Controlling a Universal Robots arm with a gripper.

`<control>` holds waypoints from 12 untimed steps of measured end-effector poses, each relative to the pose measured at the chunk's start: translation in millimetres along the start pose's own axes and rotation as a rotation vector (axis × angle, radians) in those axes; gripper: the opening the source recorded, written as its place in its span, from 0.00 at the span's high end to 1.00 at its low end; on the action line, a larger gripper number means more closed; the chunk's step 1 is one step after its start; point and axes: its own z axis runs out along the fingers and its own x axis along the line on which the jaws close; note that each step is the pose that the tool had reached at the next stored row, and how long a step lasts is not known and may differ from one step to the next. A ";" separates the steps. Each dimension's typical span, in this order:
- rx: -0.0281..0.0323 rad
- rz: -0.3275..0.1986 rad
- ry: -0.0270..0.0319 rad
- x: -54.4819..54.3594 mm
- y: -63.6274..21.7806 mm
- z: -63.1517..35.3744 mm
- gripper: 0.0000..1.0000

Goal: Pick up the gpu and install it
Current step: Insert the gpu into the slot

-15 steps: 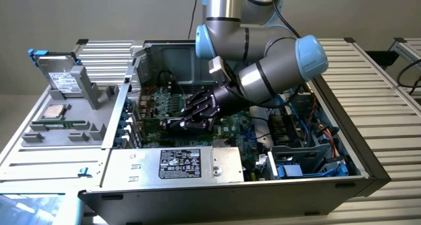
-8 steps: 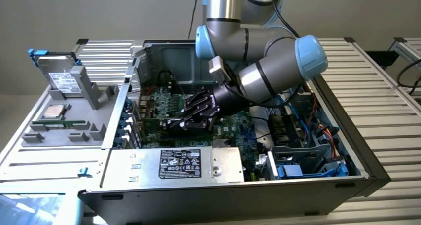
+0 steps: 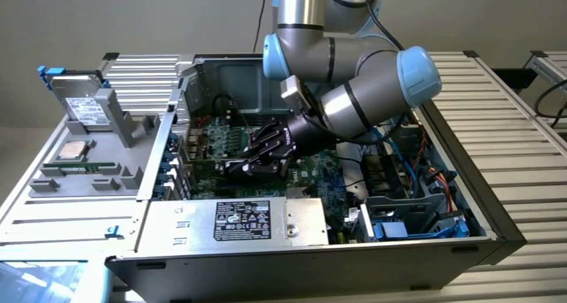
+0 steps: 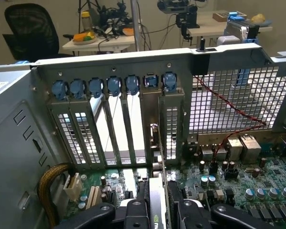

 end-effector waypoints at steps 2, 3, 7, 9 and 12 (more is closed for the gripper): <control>0.0049 0.001 -0.0002 0.1 0.1 -0.1 0.72; 0.0090 0.001 -0.0005 0.1 0.3 -0.1 0.72; 0.0283 0.000 -0.0038 -0.1 0.5 -0.4 0.62; 0.0390 0.002 -0.0058 -0.9 1.7 -1.2 0.56; 0.0485 0.002 -0.0069 -1.0 9.4 -6.5 0.49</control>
